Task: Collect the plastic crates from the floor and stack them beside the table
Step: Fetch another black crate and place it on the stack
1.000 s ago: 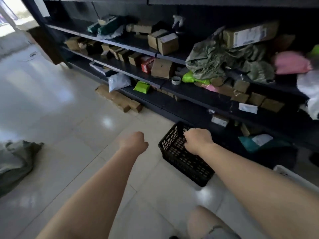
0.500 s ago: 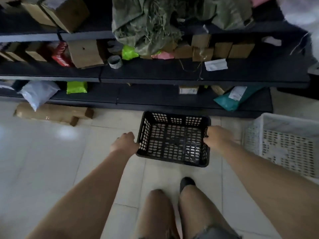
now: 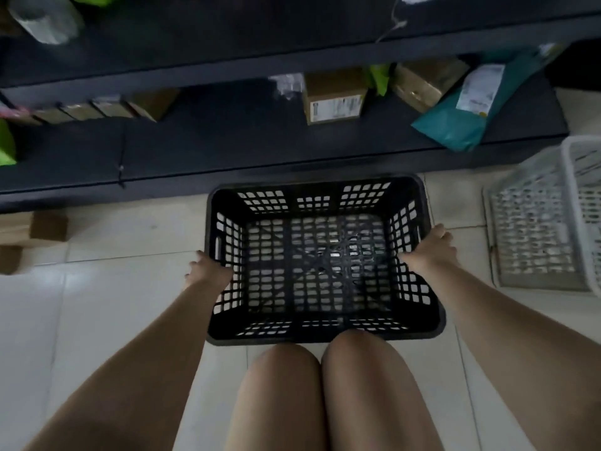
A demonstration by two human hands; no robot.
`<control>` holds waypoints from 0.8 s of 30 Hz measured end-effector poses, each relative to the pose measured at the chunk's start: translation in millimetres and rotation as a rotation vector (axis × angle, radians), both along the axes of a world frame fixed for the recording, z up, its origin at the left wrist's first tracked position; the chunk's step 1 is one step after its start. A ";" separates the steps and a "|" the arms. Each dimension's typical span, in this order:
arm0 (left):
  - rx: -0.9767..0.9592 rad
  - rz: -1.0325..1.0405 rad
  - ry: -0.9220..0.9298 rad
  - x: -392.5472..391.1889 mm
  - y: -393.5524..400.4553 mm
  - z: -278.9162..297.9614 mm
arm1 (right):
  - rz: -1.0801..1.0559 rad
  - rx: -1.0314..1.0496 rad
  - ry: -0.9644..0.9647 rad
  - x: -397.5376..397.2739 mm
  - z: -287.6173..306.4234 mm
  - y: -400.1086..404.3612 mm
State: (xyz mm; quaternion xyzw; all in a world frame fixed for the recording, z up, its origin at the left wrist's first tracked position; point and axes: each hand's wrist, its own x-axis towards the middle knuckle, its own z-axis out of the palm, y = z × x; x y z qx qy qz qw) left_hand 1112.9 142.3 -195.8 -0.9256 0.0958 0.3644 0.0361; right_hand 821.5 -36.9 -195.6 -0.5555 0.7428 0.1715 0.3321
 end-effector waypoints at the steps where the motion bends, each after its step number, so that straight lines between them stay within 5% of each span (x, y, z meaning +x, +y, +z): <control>1: -0.024 0.046 0.019 4.1 -0.6 -16.8 | -0.054 0.008 -0.001 0.9 -14.1 -1.0; 6: -0.016 0.114 0.023 23.2 6.2 -54.0 | -0.237 -0.059 -0.011 -2.7 -45.2 -11.0; 10: -0.061 0.119 -0.013 32.8 11.0 -30.6 | -0.246 -0.044 0.003 -7.1 -20.6 -14.9; 24: -0.187 -0.140 -0.109 33.8 29.7 297.1 | -0.223 -0.188 0.000 -47.8 303.4 36.2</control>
